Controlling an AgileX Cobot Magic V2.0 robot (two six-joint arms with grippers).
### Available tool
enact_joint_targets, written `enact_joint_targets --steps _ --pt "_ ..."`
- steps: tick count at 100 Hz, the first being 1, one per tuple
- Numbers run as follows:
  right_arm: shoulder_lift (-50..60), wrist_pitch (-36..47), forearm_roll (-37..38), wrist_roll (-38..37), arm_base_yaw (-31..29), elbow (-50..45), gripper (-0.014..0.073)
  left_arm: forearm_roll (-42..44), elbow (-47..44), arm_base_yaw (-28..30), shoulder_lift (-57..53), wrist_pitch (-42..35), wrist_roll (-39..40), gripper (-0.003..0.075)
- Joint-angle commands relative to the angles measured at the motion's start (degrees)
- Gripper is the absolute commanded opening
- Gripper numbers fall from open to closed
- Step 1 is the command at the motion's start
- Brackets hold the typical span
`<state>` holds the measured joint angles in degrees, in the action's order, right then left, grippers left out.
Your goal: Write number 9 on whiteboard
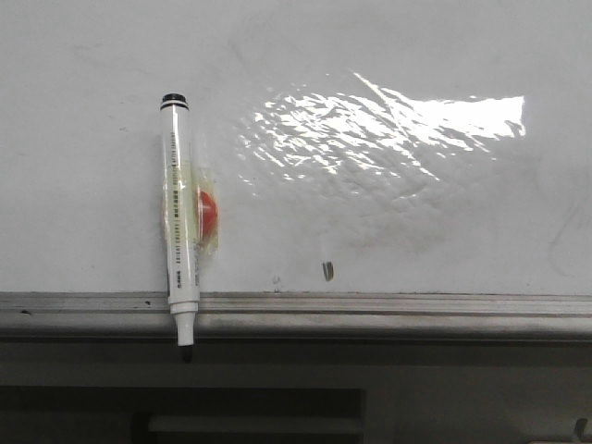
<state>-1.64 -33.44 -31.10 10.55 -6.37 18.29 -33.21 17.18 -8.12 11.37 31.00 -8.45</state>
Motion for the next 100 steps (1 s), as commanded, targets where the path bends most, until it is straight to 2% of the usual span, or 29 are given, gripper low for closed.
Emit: enact_joint_targets --steps 1,15,28,41,50,65,85,100 --pt "-3.74 2.41 0.03 2.01 0.08 4.36 -0.0061 -0.75 3.33 -0.52 5.86 -2.35 -1.05 -0.0008" --pt "-8.12 1.4 0.03 2.01 0.08 8.29 -0.0035 -5.74 4.74 -0.52 13.03 -2.08 -6.57 0.011" --pt "-10.93 0.19 -0.07 2.01 0.22 11.28 0.0112 -10.35 6.63 -1.8 18.28 1.27 -16.37 0.0209" --pt "-11.04 0.16 -0.07 2.01 0.35 12.21 0.0286 -16.62 7.04 -8.17 20.69 0.92 -23.54 0.0223" --pt "-11.18 0.07 -0.07 2.01 1.45 12.21 0.035 -16.66 7.04 -12.69 22.38 0.92 -23.32 0.0223" --pt "-12.71 0.17 -0.19 2.01 2.88 12.3 0.0353 -19.89 7.04 -18.03 25.99 -0.54 -23.32 0.0226" --pt "-14.12 1.93 -0.32 2.01 2.97 12.3 0.0352 -30.19 7.04 -18.85 32.48 -3.25 -24.03 0.0266" --pt "-15.07 3.23 -0.32 2.01 2.97 12.3 0.0352 -41.47 7.4 -18.98 38.25 0.94 -32.97 0.0266"
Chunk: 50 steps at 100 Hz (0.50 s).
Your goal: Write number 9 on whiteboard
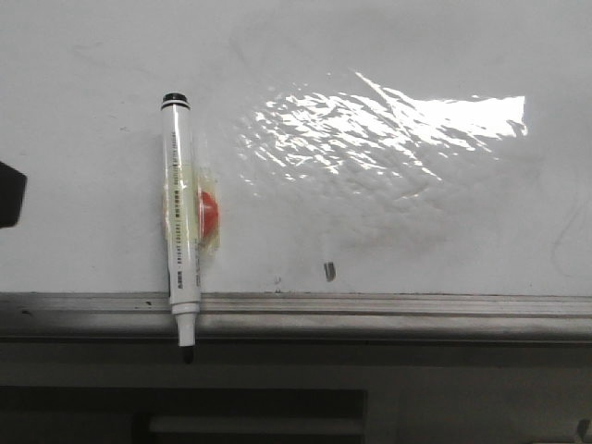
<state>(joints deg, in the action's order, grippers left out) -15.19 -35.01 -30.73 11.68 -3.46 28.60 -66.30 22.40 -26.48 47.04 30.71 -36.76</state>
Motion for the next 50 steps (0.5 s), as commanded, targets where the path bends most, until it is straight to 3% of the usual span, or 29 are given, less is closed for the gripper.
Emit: enact_joint_targets --steps 1,18,50 --pt "-1.66 4.8 -0.68 0.88 0.07 2.0 0.0352 -8.93 2.18 -0.62 2.82 1.61 -5.02 0.0266" --pt "-2.0 4.8 -0.68 0.88 0.07 2.0 0.0352 -19.2 2.3 -0.62 7.15 2.8 -13.47 0.0266" --pt "-2.0 4.8 -0.68 0.88 0.07 2.0 0.0351 -19.18 5.73 -1.04 11.94 5.9 -15.13 0.0266"
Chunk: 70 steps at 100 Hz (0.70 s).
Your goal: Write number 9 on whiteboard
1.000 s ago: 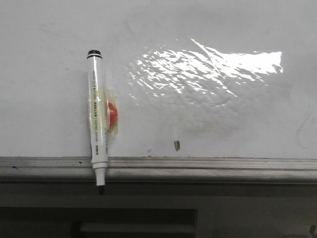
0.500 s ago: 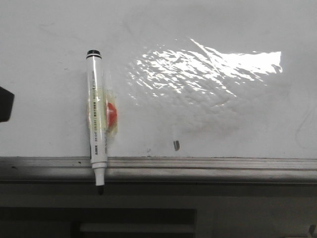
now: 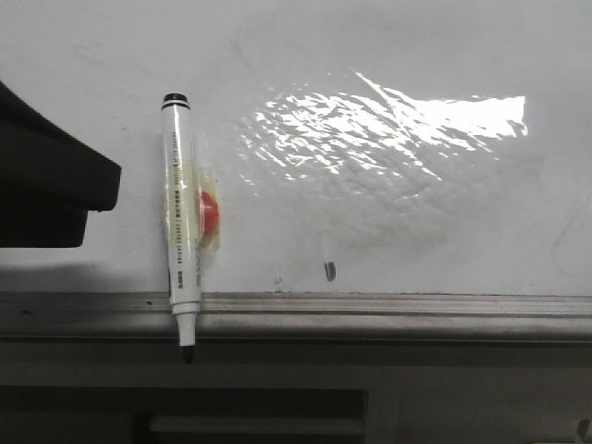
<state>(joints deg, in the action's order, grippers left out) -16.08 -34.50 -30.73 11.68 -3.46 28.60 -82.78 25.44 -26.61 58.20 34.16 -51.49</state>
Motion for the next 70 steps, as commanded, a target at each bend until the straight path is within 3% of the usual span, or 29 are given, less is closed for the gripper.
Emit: enact_joint_targets --steps 1,13,39,70 --pt "-1.11 4.29 -0.68 0.88 0.07 2.0 0.0351 -2.58 2.68 -1.17 1.01 2.44 -0.41 0.0266" --pt "-1.11 4.4 -0.68 0.88 0.07 2.0 0.0351 -2.31 3.84 -4.73 2.74 0.95 -1.4 0.0266" --pt "-1.11 5.25 -0.68 0.88 0.07 2.0 0.0351 -2.31 3.94 -10.32 5.81 -11.0 -1.4 0.0265" --pt "-1.11 8.85 -0.68 0.88 0.07 2.0 0.0351 -2.78 4.57 -10.69 9.84 -10.32 -1.48 0.0262"
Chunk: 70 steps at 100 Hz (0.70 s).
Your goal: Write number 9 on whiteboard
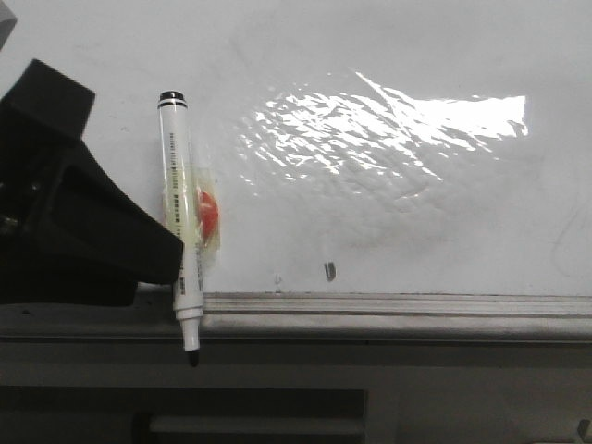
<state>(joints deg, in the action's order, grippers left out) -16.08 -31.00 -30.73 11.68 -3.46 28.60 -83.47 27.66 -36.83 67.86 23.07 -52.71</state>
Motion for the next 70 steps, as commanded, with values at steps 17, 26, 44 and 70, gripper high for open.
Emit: enact_joint_targets --steps 17,26,44,70 --pt "-1.25 6.19 -0.68 0.88 0.07 2.0 0.0351 -2.24 3.59 -0.46 1.2 1.0 -0.26 0.0262" --pt "-1.46 6.28 -0.68 0.88 0.07 2.0 0.0351 -2.23 4.63 -0.46 1.79 2.54 -0.26 0.0262" --pt "-2.5 6.6 -0.68 0.88 0.07 2.0 0.0351 -1.45 5.01 -0.46 3.8 2.28 -0.26 0.0262" --pt "-2.5 7.77 -0.68 0.88 2.14 2.0 0.0351 -0.29 5.01 -0.46 7.41 3.11 -0.45 0.0209"
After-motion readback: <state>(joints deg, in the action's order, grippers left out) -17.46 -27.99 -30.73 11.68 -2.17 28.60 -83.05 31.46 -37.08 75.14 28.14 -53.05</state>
